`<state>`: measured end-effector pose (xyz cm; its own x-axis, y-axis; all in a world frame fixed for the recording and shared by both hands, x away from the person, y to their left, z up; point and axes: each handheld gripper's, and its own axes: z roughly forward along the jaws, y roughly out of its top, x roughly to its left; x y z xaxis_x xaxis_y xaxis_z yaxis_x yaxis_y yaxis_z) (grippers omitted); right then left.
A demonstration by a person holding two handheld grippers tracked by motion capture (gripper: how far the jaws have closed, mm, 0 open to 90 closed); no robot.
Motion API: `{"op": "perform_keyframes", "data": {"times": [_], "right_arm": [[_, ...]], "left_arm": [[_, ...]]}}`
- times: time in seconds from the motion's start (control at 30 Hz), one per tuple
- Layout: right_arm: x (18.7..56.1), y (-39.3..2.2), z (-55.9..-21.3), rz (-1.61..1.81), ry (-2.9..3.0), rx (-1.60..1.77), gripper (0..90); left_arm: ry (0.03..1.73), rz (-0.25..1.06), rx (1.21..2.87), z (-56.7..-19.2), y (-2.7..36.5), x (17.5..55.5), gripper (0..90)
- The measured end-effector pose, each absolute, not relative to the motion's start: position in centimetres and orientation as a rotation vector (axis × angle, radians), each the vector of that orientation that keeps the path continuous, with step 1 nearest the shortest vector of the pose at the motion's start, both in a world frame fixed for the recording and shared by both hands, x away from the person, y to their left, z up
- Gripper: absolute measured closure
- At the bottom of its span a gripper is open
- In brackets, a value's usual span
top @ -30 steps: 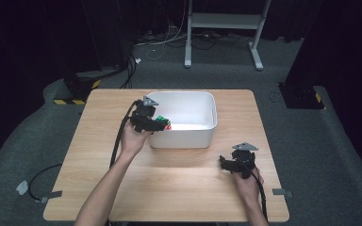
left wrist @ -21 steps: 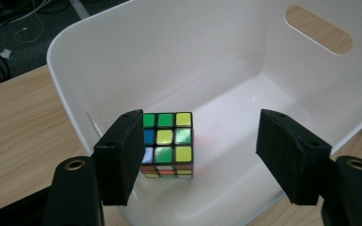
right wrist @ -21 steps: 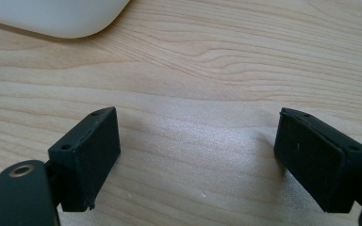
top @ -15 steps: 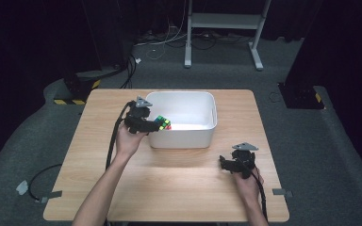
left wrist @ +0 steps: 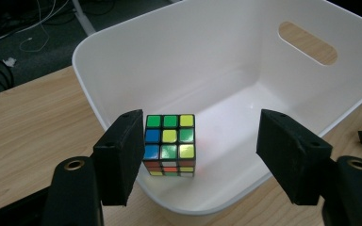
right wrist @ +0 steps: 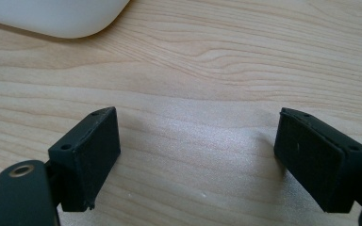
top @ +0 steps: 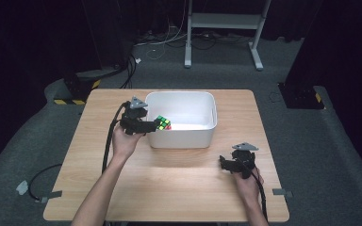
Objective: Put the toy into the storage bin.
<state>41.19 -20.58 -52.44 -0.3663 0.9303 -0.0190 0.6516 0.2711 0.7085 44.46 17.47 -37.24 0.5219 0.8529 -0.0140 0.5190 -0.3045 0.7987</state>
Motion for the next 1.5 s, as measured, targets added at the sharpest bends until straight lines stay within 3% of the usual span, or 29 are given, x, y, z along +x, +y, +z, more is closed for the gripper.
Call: {"op": "perform_keyframes", "data": {"times": [1.5], "right_arm": [[41.2, -20.6, -52.4, 0.862, 2.113, 1.427, 14.8]], "left_arm": [[1.14, 0.512, 1.853, -37.4, 20.7, 41.6, 32.2]]}}
